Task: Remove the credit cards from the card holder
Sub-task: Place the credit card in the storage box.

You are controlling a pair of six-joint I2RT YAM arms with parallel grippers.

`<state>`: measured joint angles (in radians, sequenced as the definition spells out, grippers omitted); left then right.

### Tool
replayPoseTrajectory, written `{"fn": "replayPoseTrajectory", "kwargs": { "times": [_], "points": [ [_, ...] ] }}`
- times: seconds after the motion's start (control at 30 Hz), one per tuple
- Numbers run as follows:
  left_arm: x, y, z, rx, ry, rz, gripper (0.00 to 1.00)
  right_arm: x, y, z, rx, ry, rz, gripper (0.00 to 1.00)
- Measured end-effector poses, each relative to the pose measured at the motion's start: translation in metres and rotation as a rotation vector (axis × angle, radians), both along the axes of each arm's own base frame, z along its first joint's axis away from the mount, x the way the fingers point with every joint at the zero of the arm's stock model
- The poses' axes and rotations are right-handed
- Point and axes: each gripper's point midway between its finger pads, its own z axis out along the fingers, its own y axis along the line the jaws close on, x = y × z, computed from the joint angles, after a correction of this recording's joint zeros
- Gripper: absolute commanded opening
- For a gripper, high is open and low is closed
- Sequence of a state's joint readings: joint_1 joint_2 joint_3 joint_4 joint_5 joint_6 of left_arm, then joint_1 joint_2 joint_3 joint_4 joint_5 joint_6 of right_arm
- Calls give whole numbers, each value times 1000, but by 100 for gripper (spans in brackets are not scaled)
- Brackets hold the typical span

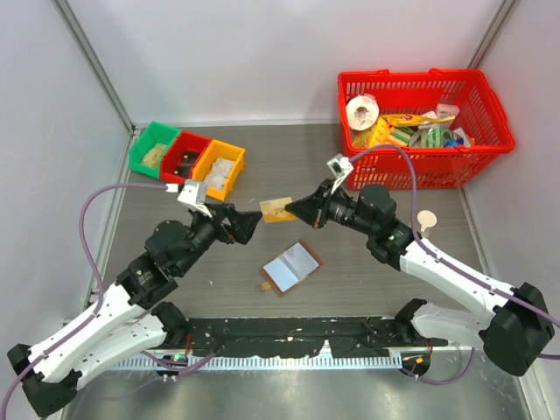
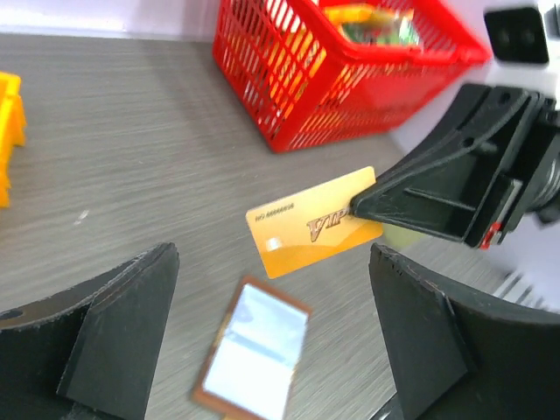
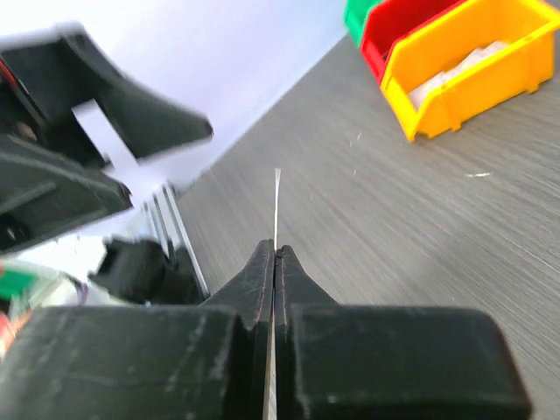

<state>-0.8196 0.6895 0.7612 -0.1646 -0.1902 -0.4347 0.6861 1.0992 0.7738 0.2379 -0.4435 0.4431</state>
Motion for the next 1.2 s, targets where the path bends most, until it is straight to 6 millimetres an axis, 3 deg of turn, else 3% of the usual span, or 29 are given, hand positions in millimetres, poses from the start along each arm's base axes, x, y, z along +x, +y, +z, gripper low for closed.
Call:
{"fn": "replayPoseTrajectory", "kwargs": {
  "times": [0.17,0.4,0.8,1.2],
  "points": [
    [9,-3,-7,-275,54,81,88,15,-10,18,230,75,-169,1],
    [21,-24,-3,-530,115,73,84,17,-19,35,473,159,-257,1],
    [28,-39,22,-714,120,27,40,11,-25,57,645,195,-252,1],
    [30,-52,18,-706,121,-17,42,13,-20,50,675,245,-241,1]
  ]
}}
